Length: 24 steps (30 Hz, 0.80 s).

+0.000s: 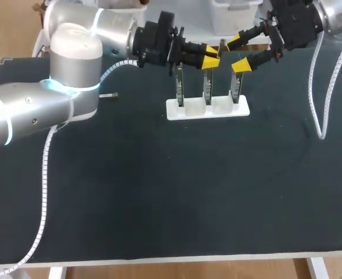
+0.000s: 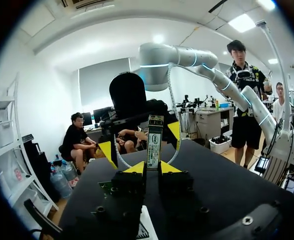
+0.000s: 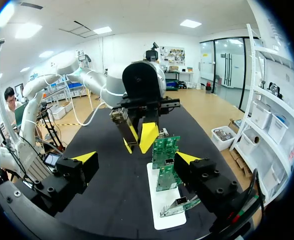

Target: Pick up the optical module with the left hand, and insert it into the network port with the right hand.

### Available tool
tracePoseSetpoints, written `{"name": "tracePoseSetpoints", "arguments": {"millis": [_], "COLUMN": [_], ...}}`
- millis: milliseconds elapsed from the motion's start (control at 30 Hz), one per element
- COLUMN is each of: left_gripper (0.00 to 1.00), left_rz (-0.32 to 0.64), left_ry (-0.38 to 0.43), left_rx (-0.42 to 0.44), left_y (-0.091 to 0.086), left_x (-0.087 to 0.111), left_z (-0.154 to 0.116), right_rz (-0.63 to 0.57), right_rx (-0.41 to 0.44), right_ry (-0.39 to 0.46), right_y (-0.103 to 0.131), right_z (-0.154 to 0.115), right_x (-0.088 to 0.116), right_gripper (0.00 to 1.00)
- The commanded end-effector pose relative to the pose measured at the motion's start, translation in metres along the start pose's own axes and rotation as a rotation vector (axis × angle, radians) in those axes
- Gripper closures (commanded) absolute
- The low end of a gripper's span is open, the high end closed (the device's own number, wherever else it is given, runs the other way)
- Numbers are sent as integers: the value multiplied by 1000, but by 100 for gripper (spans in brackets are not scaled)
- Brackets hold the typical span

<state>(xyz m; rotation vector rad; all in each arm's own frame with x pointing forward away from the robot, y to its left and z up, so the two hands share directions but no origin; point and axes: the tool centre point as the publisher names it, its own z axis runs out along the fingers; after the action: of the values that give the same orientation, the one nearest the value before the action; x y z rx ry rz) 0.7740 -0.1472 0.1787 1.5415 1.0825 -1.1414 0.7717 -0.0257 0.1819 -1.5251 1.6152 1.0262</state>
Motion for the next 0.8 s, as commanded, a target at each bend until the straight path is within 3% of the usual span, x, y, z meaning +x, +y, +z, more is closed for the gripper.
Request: {"name": "tracePoseSetpoints", "arguments": {"millis": [33,267,800], "left_gripper": [100,100,100], "left_rz": [-2,-1,22], "left_ry": [2,-7,59], "left_rx": [22,8,-67], "left_y": [6,10,5], "left_x": [3,6,2], "left_z": [1,6,13], "right_rz": [0,0,0], "right_rx": [4,4,4], "right_ry": [1,1,1], "right_y": [2,2,2], "right_z": [0,0,0], "right_x": [0,0,0], "right_gripper": [0,0,0]}}
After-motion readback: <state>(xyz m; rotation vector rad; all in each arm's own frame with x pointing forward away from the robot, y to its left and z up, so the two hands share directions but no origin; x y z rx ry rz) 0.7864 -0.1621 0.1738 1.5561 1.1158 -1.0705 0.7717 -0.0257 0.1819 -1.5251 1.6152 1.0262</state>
